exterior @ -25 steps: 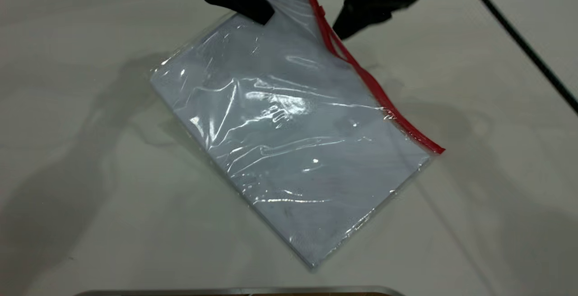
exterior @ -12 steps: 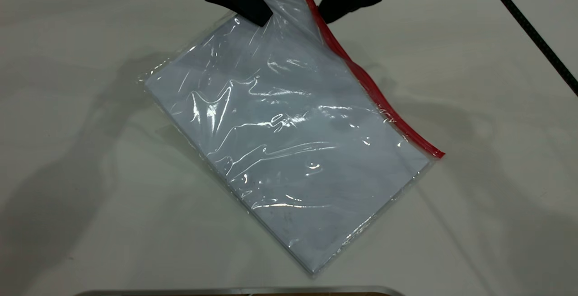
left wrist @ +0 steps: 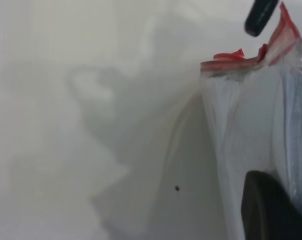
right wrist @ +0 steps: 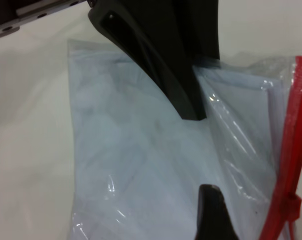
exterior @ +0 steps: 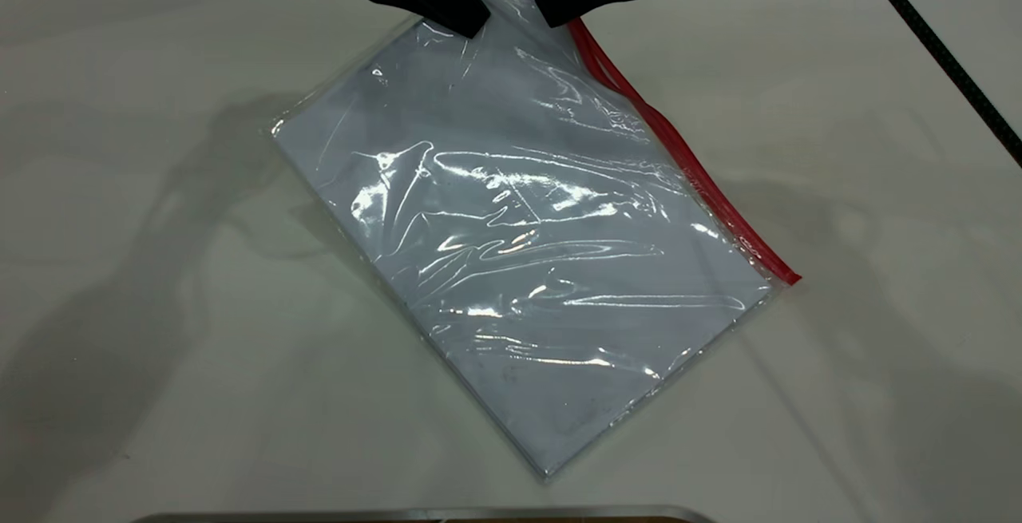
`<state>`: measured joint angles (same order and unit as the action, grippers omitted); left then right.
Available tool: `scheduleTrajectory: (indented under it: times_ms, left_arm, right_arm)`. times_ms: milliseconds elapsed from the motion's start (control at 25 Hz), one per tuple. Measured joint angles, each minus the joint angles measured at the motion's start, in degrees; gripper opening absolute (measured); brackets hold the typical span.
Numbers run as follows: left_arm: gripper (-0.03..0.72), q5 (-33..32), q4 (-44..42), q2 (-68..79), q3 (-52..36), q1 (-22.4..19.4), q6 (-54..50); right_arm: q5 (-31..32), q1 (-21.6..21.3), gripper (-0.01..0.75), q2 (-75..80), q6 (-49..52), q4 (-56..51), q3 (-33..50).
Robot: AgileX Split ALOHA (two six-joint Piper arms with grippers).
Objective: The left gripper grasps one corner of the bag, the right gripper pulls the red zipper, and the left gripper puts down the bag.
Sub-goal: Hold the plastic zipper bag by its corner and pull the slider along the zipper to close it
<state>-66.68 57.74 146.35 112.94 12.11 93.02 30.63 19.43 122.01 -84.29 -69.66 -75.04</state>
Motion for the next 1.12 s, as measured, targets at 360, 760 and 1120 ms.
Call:
scheduleTrajectory:
  times_ms: [360, 760, 1120]
  left_arm:
    - [0.051, 0.00, 2.41, 0.00, 0.00, 0.00, 3.00]
    - [0.051, -0.06, 2.77, 0.00, 0.00, 0.00, 3.00]
    - [0.051, -0.06, 2.79, 0.00, 0.00, 0.00, 3.05]
  right_arm:
    - [-0.23, 0.00, 0.328, 0.00, -0.16, -0.05, 0.00]
    - [-1.34, 0.00, 0.110, 0.00, 0.06, 2.80, 0.00]
    - [-1.50, 0.00, 0.109, 0.76, 3.63, 7.63, 0.00]
